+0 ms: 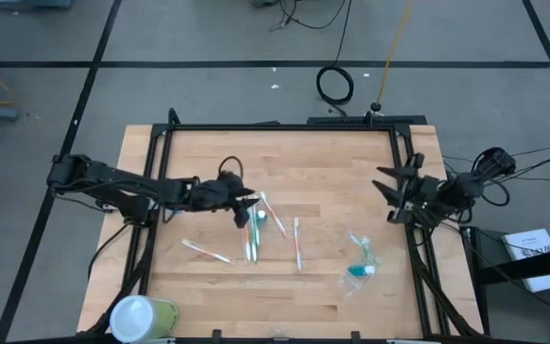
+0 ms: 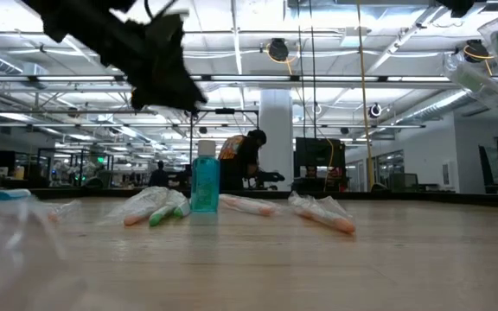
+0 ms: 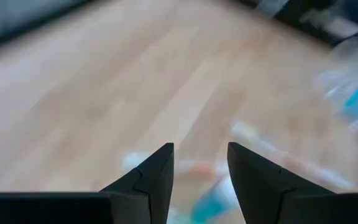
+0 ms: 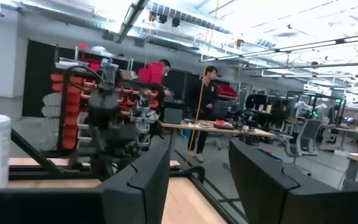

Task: Pick & Place toothbrushing station
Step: Put the green toothbrush into the top section of the transparent organizer

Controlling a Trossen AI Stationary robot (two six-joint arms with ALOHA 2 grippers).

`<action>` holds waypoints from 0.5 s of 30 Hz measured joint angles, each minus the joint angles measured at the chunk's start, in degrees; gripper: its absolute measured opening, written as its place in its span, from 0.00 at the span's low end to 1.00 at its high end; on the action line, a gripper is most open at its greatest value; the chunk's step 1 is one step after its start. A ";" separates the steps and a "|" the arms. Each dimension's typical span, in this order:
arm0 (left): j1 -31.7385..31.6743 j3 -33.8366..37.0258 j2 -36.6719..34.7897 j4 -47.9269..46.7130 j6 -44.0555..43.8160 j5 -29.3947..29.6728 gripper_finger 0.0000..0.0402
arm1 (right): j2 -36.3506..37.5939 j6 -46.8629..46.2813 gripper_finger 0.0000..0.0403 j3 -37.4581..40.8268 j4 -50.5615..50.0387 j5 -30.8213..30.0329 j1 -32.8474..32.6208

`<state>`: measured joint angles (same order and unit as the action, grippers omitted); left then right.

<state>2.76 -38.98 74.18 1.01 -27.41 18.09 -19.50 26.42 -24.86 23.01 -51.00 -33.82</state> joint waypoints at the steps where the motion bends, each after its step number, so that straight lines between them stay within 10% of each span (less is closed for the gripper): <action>1: -0.24 -0.04 0.98 -1.13 -2.14 0.06 0.39 | -0.29 -0.05 0.40 0.00 -0.11 0.02 0.00; 15: -3.46 -0.72 14.05 -3.98 -15.52 -0.16 0.39 | -2.89 -3.37 0.40 0.02 1.20 -0.20 0.00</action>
<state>-0.69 -39.70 88.23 -2.97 -42.93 17.93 -22.39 23.05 -24.84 24.20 -51.20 -33.83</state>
